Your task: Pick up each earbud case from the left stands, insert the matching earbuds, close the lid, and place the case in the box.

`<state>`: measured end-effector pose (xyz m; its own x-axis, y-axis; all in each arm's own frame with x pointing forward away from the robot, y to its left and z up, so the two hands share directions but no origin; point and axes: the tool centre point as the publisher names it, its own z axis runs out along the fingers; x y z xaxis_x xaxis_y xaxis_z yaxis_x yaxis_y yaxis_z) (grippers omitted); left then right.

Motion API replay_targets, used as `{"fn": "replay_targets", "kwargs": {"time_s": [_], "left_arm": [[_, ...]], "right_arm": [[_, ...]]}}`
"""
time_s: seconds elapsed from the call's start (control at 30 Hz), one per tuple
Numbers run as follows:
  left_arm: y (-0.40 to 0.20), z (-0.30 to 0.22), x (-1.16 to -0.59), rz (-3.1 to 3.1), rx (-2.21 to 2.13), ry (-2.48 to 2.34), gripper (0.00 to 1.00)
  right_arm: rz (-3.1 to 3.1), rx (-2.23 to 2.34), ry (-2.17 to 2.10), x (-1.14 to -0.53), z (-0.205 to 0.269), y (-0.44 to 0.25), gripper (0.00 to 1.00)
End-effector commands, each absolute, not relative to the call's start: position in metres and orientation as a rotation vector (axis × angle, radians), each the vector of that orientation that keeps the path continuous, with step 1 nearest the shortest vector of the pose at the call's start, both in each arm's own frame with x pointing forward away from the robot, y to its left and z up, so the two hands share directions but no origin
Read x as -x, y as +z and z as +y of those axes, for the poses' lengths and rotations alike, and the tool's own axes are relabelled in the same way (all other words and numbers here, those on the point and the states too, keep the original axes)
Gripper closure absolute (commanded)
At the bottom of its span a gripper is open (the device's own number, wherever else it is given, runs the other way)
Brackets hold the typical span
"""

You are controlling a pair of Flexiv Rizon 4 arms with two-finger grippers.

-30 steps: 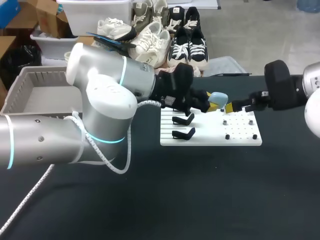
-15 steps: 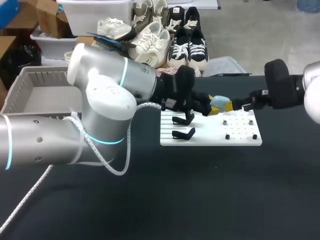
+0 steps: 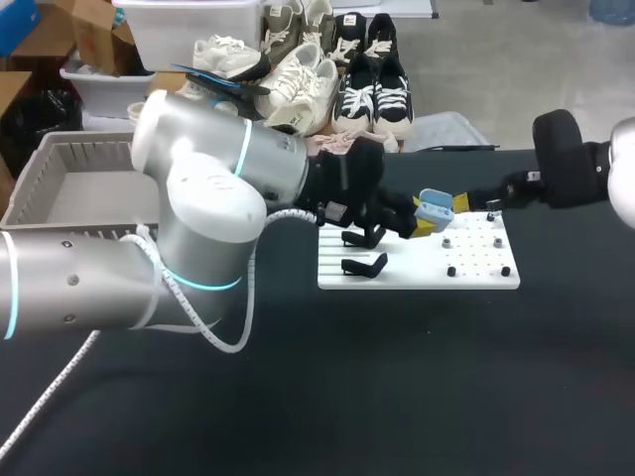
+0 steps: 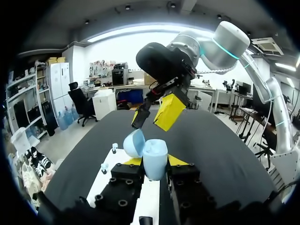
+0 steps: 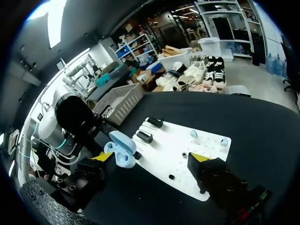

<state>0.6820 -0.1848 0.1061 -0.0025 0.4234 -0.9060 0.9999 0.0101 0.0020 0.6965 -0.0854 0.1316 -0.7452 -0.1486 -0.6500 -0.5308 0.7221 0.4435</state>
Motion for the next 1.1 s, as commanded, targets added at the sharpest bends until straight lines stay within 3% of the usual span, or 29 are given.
{"fn": "replay_targets", "kwargs": {"time_s": [0.03, 0.5, 1.1], "left_arm": [[0.106, -0.18, -0.679, 1.514, -1.483, -0.979, 1.0], [0.108, -0.165, -0.676, 1.367, -1.386, -1.054, 1.0], [0.099, -0.158, -0.675, 1.323, -1.34, -1.032, 1.0]], "right_arm": [[2.337, 0.494, 0.789, -0.691, -0.093, 0.139, 0.0], [2.437, 0.376, 0.514, -0.681, -0.136, 0.161, 0.0], [2.509, 0.367, 0.426, -0.687, -0.146, 0.161, 0.0]]}}
